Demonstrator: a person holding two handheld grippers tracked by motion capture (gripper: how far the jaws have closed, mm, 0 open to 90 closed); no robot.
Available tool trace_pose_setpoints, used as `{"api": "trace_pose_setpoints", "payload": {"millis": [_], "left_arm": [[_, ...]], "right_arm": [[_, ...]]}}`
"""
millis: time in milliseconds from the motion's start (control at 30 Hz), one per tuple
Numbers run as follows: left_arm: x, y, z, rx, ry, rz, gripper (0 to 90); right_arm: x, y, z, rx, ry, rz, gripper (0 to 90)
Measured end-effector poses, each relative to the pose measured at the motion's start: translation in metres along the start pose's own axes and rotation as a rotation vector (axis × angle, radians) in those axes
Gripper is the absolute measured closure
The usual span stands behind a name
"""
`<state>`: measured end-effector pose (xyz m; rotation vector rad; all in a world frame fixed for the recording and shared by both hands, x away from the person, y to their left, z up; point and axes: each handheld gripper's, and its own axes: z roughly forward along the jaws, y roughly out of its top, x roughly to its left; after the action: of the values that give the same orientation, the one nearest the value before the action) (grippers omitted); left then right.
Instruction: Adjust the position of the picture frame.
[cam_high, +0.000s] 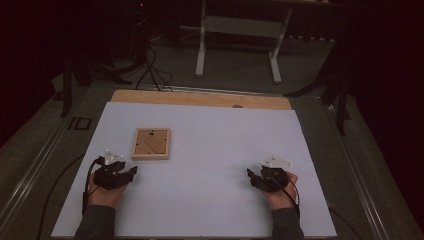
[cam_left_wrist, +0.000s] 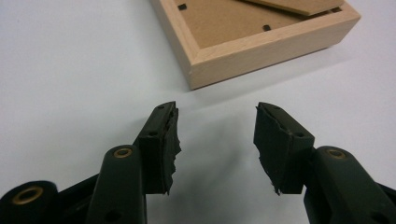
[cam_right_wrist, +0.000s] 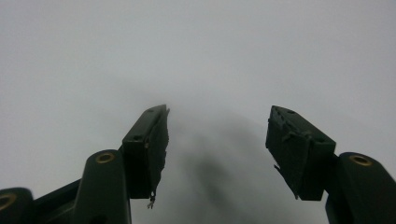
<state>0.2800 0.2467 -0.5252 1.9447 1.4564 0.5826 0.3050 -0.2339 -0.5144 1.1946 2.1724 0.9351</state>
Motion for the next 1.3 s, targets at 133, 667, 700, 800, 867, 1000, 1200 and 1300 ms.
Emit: {"api": "trace_pose_setpoints", "payload": {"millis": [133,667,700,800,867,1000,1200,1300], "left_arm": [[-0.002,0.002,-0.002,-0.01,-0.007,0.009,49.4],[-0.006,0.009,-0.002,-0.023,-0.002,0.007,45.7],[-0.006,0.009,-0.002,-0.024,-0.001,0.009,45.4],[-0.008,0.01,-0.003,-0.029,-0.002,0.011,44.7],[-0.008,0.011,-0.003,-0.031,-0.001,0.011,44.6],[-0.007,0.014,-0.002,-0.027,0.005,0.014,44.6],[-0.008,0.023,-0.002,-0.043,0.009,0.018,45.4],[-0.005,0.024,0.0,-0.038,0.015,0.009,46.8]], "right_arm": [[0.0,0.0,-0.001,-0.005,0.003,0.005,38.1],[-0.007,0.0,-0.001,-0.005,0.006,0.04,35.6],[-0.007,0.0,-0.001,-0.005,0.004,0.039,35.6],[-0.006,0.0,0.0,-0.005,0.005,0.039,35.5],[-0.006,0.0,0.0,-0.004,0.004,0.037,35.4],[-0.006,0.0,0.0,-0.003,0.003,0.038,35.4],[-0.006,0.0,0.0,-0.004,0.002,0.04,35.4],[-0.006,0.0,0.001,-0.003,0.001,0.037,35.4]]}}
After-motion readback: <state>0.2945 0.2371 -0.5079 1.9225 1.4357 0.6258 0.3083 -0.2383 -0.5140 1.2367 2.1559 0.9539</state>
